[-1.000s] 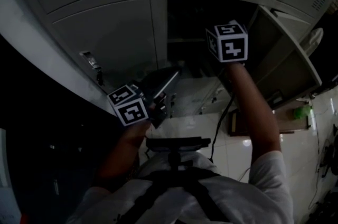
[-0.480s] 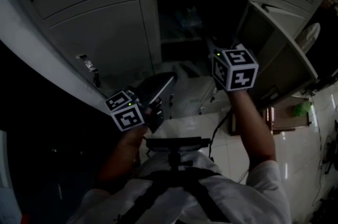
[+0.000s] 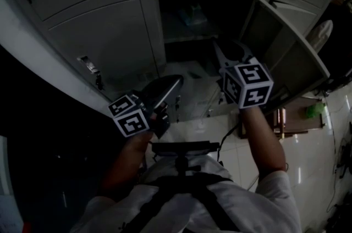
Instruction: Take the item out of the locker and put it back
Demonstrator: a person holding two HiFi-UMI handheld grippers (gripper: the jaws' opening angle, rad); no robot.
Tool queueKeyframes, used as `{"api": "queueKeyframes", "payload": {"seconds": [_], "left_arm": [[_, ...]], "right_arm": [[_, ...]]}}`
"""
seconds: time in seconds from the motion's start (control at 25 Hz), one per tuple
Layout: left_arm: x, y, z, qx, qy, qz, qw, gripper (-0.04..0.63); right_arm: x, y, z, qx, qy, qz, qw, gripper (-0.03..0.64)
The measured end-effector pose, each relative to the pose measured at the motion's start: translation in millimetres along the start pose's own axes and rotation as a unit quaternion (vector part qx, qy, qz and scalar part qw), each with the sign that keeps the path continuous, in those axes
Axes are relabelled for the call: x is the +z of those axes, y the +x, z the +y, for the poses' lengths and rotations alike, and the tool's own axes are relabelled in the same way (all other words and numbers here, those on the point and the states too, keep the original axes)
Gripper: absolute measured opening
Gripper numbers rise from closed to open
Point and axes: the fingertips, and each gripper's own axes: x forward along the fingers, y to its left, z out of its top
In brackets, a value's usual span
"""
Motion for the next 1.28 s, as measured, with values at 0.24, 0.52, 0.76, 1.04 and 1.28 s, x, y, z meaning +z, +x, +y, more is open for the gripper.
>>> {"api": "queueKeyframes", "payload": {"seconds": [0.24,0.52,0.76,1.04,1.28], "left_arm": [[-2.2,1.8,-6.8,-0.005,0.0,0.0,1.0,0.0],[-15.4,4.9,-12.9,-0.009,-0.011,0.007,0.9999,0.0],[-27.9,-3.9,-12.5,0.001,-0.026,0.013,0.9996,0.0],[-40.2,-21.5,-5.4,0.022,-0.047,0.018,0.9985,0.0],[-51.2,-32.3,-5.8,0.03,-0.065,0.025,0.9971,0.0]], "right_arm": [[-6.2,-16.4,7.7,0.007,0.007,-0.001,1.0,0.075],[-27.2,-34.6,11.5,0.004,0.016,0.008,1.0,0.069],[-48.0,-50.8,17.0,0.008,0.057,0.011,0.998,0.063],[-79.3,-66.3,20.9,-0.002,0.1,0.031,0.994,0.053],[-101.3,-80.5,25.0,-0.01,0.125,0.051,0.991,0.051]]}}
